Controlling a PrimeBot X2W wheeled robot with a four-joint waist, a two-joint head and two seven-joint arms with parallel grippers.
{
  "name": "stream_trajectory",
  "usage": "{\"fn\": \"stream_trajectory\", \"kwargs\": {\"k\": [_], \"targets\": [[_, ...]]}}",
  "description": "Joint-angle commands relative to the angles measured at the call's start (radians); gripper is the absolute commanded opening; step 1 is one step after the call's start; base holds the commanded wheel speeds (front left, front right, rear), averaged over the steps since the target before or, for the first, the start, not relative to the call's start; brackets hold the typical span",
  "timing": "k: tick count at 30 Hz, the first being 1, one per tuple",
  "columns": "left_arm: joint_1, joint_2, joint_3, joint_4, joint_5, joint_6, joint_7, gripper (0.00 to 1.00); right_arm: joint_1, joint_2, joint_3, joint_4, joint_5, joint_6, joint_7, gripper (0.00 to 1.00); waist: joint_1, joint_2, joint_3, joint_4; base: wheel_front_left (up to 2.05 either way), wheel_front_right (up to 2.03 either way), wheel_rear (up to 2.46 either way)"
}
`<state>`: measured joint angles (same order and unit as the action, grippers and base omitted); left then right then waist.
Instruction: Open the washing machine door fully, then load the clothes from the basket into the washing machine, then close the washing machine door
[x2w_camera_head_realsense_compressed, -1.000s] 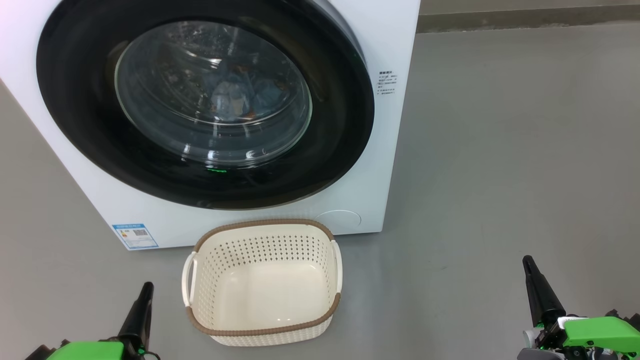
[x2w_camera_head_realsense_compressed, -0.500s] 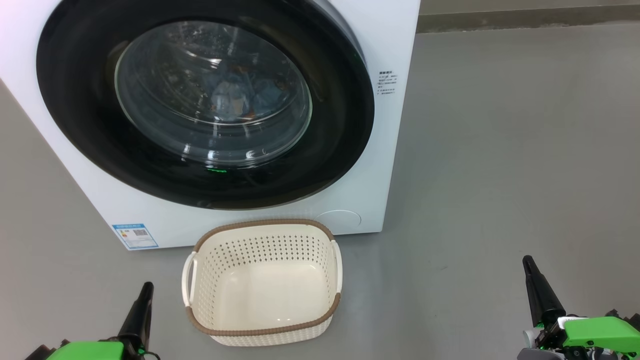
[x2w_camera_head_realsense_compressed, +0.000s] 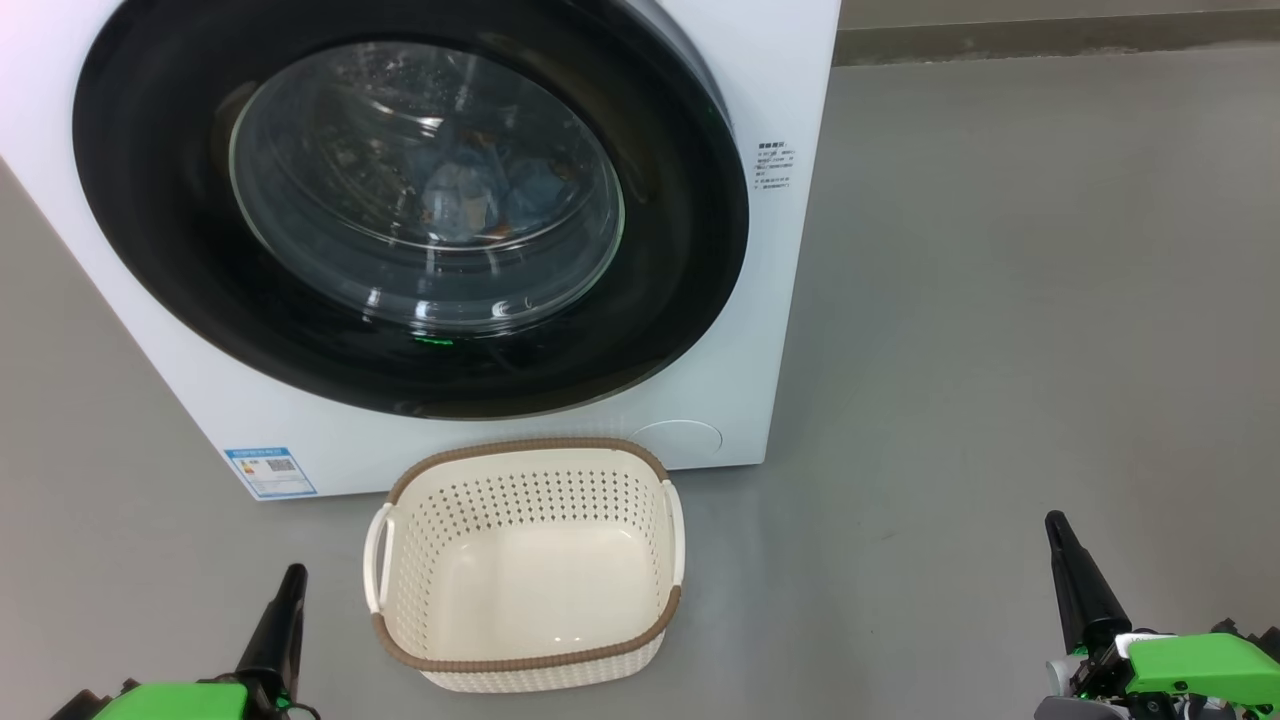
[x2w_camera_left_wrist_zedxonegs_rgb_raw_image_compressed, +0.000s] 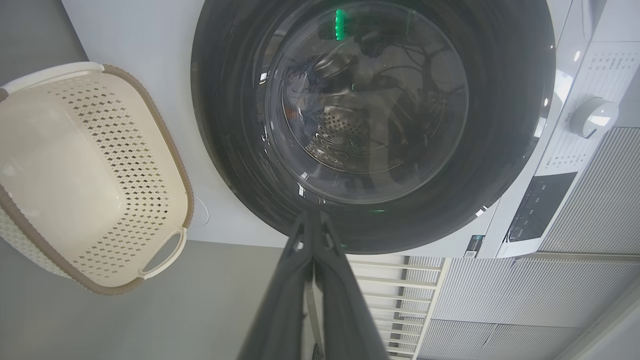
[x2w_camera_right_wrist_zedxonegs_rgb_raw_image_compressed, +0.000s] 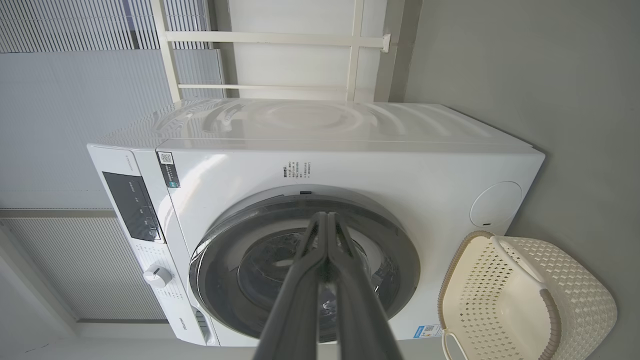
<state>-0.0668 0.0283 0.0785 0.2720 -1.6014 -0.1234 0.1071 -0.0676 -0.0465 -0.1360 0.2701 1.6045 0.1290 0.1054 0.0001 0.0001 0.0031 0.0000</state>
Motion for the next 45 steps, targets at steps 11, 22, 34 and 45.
{"fn": "stream_trajectory", "kwargs": {"k": [11,22,34,45], "targets": [[-0.041,0.022,0.035,-0.027,-0.007,-0.007,0.006,0.00,-0.040,-0.004,0.022,-0.025,0.004,0.002,0.008,0.00,0.0000,-0.0001,0.000,0.000,0.00,0.00,0.00],[-0.041,0.022,0.035,-0.027,-0.007,-0.007,0.006,0.00,-0.040,-0.004,0.022,-0.025,0.004,0.002,0.008,0.00,-0.0001,-0.0001,0.000,0.000,0.00,0.00,0.00],[-0.041,0.022,0.035,-0.027,-0.007,-0.007,0.006,0.00,-0.040,-0.004,0.022,-0.025,0.004,0.002,0.008,0.00,-0.0001,-0.0001,0.000,0.000,0.00,0.00,0.00],[-0.041,0.022,0.035,-0.027,-0.007,-0.007,0.006,0.00,-0.040,-0.004,0.022,-0.025,0.004,0.002,0.008,0.00,-0.0001,-0.0001,0.000,0.000,0.00,0.00,0.00]]}}
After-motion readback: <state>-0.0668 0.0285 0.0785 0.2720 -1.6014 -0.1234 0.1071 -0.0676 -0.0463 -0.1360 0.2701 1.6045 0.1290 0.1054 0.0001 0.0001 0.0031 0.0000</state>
